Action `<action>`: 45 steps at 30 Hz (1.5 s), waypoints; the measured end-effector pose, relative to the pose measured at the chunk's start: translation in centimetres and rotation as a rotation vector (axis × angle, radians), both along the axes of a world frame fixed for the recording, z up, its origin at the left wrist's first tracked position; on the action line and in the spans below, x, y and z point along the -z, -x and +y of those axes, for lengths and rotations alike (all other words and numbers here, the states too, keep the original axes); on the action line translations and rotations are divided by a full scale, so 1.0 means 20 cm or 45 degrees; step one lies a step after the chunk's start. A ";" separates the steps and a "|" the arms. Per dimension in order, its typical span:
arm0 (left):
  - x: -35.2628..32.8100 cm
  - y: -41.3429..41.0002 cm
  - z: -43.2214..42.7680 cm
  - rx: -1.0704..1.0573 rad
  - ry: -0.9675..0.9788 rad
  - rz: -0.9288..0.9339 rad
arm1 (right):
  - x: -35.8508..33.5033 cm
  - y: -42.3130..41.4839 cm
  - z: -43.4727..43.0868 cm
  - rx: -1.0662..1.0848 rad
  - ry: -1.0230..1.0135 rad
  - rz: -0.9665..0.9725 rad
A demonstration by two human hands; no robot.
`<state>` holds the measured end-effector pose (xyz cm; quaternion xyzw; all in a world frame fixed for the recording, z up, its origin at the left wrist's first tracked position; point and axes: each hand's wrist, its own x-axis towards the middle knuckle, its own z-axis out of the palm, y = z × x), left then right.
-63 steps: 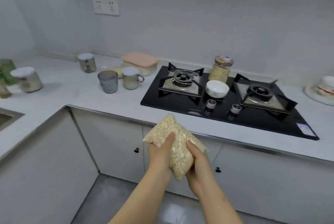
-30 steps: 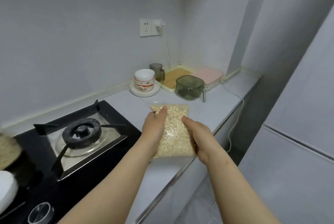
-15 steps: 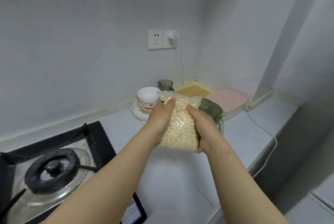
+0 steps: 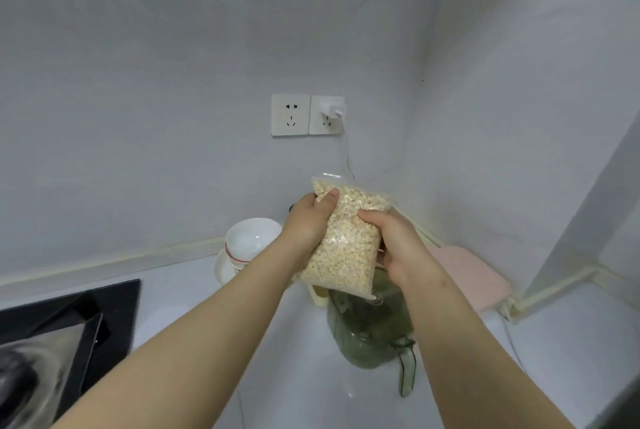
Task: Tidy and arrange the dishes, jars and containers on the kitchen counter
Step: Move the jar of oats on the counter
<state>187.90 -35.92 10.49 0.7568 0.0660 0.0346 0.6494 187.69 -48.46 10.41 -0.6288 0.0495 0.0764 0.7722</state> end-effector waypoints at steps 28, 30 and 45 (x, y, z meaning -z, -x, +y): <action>0.34 -1.15 -0.41 0.395 -0.729 0.383 | 0.48 -1.30 -0.51 0.596 0.079 0.085; 0.38 -1.18 -0.41 0.377 -0.661 0.418 | 0.54 -1.33 -0.50 0.624 0.077 0.110; 0.63 -1.31 -0.40 0.270 -0.464 0.539 | 0.63 -1.49 -0.52 0.649 -0.272 0.222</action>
